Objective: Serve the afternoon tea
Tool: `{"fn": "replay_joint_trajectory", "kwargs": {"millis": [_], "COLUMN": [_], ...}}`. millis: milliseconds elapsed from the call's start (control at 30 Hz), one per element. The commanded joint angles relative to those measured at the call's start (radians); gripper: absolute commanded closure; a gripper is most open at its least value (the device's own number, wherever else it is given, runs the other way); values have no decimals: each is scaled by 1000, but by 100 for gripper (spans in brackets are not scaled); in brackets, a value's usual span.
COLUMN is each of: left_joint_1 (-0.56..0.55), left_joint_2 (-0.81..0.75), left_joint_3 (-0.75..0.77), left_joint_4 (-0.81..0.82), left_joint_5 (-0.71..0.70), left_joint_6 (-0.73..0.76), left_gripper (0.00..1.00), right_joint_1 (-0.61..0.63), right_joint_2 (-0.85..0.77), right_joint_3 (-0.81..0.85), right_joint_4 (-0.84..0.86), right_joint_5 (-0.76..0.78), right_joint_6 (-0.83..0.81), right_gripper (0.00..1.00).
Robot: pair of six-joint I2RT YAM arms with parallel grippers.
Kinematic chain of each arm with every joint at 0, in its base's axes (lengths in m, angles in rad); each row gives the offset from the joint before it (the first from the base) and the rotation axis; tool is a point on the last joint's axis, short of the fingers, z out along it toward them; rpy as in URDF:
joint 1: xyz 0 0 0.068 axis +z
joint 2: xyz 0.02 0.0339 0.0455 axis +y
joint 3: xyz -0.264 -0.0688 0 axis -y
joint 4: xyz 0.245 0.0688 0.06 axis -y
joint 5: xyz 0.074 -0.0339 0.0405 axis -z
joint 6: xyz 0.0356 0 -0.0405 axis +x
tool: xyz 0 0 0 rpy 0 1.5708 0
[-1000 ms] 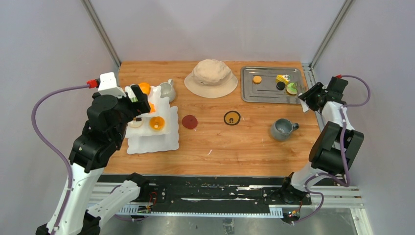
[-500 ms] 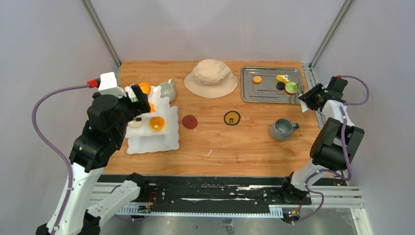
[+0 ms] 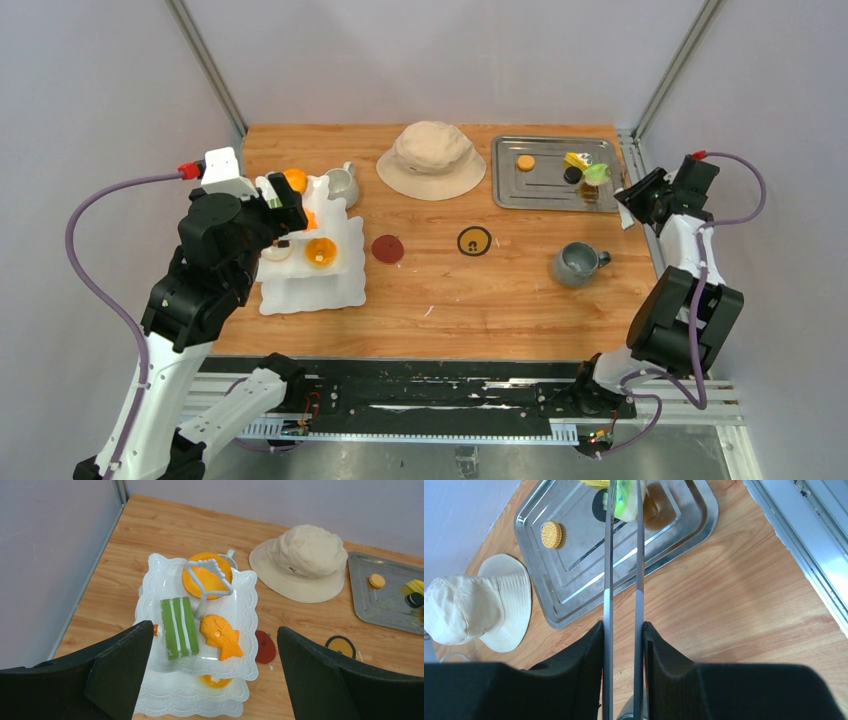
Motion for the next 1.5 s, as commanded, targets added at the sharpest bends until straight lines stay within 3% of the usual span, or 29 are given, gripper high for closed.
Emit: {"fn": "replay_joint_trajectory", "kwargs": {"millis": [0, 167, 467, 600, 867, 1467], "left_joint_1": [-6, -6, -6, -6, -6, -6], "left_joint_2": [-3, -4, -14, -15, -5, 18], "left_joint_3": [2, -3, -3, -4, -18, -19], "left_joint_4": [38, 37, 32, 30, 45, 60], "left_joint_5": [-4, -3, -6, -8, -7, -14], "left_joint_6": [10, 6, 10, 8, 10, 25], "left_gripper": [2, 2, 2, 2, 2, 2], "right_joint_1": [-16, -13, -15, -18, -31, -39], "right_joint_2": [-60, -112, -66, -56, -60, 24], "right_joint_3": [-36, -56, -47, -43, -55, -38], "right_joint_4": [18, 21, -1, -23, -45, 33], "right_joint_5": [-16, -13, 23, 63, 95, 12], "right_joint_6": [18, 9, -14, -27, -38, -23], "right_gripper": [99, 99, 100, 85, 71, 58]}}
